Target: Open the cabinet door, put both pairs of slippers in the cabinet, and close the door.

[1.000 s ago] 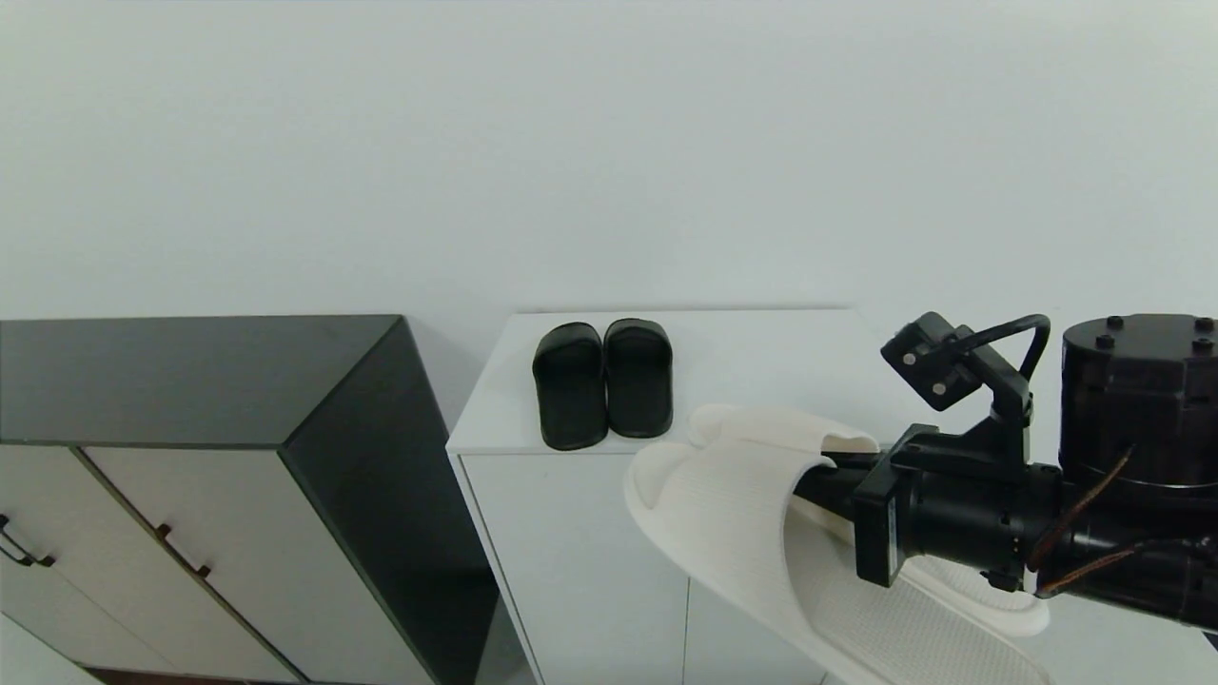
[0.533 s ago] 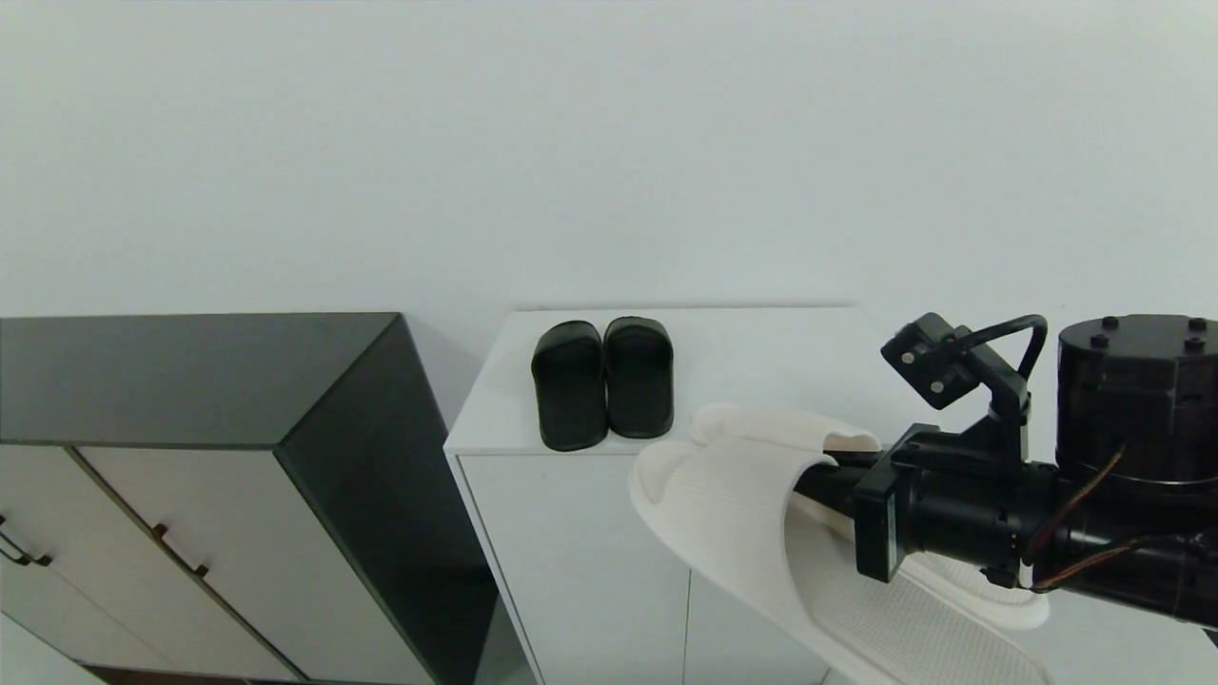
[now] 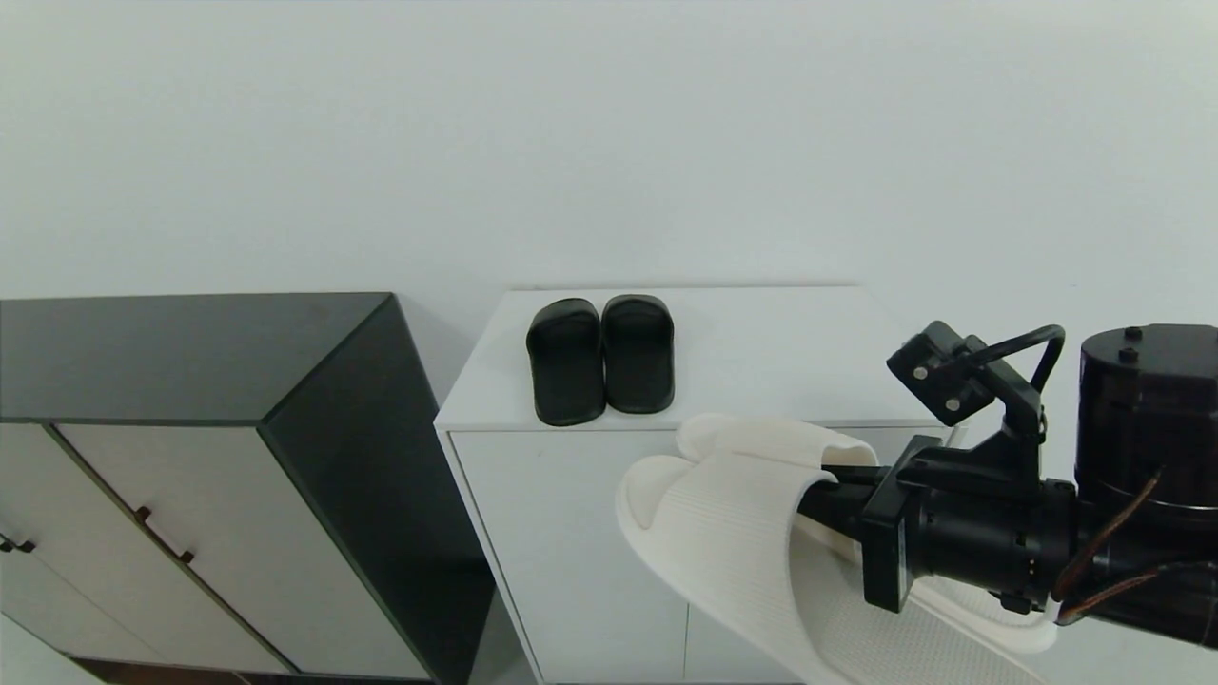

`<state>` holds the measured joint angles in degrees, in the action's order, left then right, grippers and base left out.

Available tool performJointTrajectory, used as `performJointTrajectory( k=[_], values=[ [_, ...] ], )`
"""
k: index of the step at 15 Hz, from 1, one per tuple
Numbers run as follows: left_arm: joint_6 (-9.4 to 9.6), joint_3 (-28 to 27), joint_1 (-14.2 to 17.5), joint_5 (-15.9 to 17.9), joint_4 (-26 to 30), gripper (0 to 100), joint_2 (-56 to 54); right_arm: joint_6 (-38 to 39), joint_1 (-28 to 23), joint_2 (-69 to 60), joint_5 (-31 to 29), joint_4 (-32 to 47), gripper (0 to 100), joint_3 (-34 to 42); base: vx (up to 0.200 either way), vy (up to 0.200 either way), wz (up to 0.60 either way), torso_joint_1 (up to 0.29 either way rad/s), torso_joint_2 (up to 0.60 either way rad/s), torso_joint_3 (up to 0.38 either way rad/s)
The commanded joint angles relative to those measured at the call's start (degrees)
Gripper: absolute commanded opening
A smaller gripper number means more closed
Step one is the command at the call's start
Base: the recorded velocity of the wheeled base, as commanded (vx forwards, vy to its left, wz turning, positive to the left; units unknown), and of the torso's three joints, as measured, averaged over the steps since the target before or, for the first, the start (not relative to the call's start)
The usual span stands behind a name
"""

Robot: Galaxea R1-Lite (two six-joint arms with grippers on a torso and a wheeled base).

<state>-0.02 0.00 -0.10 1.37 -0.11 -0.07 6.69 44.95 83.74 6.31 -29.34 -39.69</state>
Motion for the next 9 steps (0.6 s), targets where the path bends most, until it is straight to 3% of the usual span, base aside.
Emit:
performJointTrajectory(
  k=[1,2,9],
  values=[
    [0.02,0.00,0.01,0.13,0.02,0,0.07,-0.01,0.14,0.02,0.10,-0.01,0,0.58,0.000,0.000,0.00,-0.217,0.50,0.276],
    [0.11,0.00,0.01,0.13,0.02,100,0.07,-0.01,0.14,0.11,0.10,-0.01,0,0.76,0.000,0.000,0.00,-0.222,0.52,0.290],
    [-0.15,0.00,0.01,-0.05,-0.07,100,0.07,0.07,2.16,0.11,0.01,-0.10,0,1.99,0.000,0.000,0.00,-0.228,0.55,0.318]
  ],
)
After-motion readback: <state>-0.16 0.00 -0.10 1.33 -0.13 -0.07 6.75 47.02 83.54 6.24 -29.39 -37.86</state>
